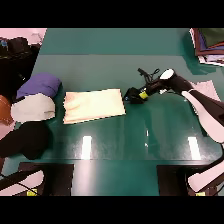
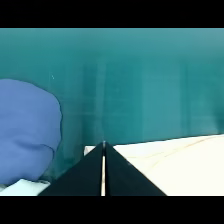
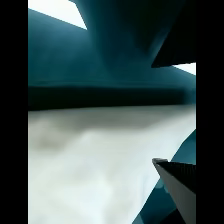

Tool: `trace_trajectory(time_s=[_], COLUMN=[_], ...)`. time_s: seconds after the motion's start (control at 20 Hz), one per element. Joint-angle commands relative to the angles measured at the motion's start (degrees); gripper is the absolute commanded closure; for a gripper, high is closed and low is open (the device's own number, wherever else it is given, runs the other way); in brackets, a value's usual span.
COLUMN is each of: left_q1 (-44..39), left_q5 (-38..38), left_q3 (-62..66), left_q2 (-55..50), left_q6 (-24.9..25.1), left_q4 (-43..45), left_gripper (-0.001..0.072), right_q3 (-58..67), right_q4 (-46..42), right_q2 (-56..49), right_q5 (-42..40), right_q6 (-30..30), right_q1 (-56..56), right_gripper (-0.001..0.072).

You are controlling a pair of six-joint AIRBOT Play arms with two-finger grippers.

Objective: Fold the shirts.

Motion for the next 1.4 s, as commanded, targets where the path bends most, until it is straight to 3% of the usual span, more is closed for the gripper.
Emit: trace_trajectory(time_s=[0.0,0.05,0.2,0.3,0.35,0.55,0.95,1.35], left_q1=[0.0,0.0,0.0,0.0,0.0,-0.4,-15.0,-21.4], left_q5=[-0.7,-0.8,-1.5,-2.1,-2.3,-3.5,-0.1,1.4], left_q3=[-0.5,-0.6,-0.7,-0.7,-0.7,-0.7,-0.7,-0.7], left_q2=[-0.3,-0.3,-0.3,-0.3,-0.3,-0.3,-0.3,-0.3], left_q6=[0.2,0.5,0.4,0.4,0.5,0.5,1.9,1.8], left_q4=[-0.8,-0.8,-0.9,-1.0,-1.0,-2.5,-2.1,-2.4], left_gripper=[0.0673,0.0673,0.0673,0.0673,0.0673,0.0674,0.0674,0.0674], right_q3=[5.7,8.3,14.6,17.4,18.5,20.4,20.0,20.0], right_q4=[5.7,7.0,6.8,6.8,6.8,1.2,-15.4,-15.9], right_q2=[-6.9,-9.0,-13.0,-13.1,-12.7,-6.5,11.0,13.2], right_q5=[-0.2,0.1,0.2,0.5,0.8,0.7,2.5,3.8], right_q6=[-0.9,-0.9,-1.0,-2.7,-3.6,-3.5,9.0,9.4], right_q1=[4.0,5.6,8.7,9.0,8.5,2.4,-25.1,-47.1], right_gripper=[0.006,0.0075,0.0398,0.0674,0.0699,0.0699,0.0699,0.0698])
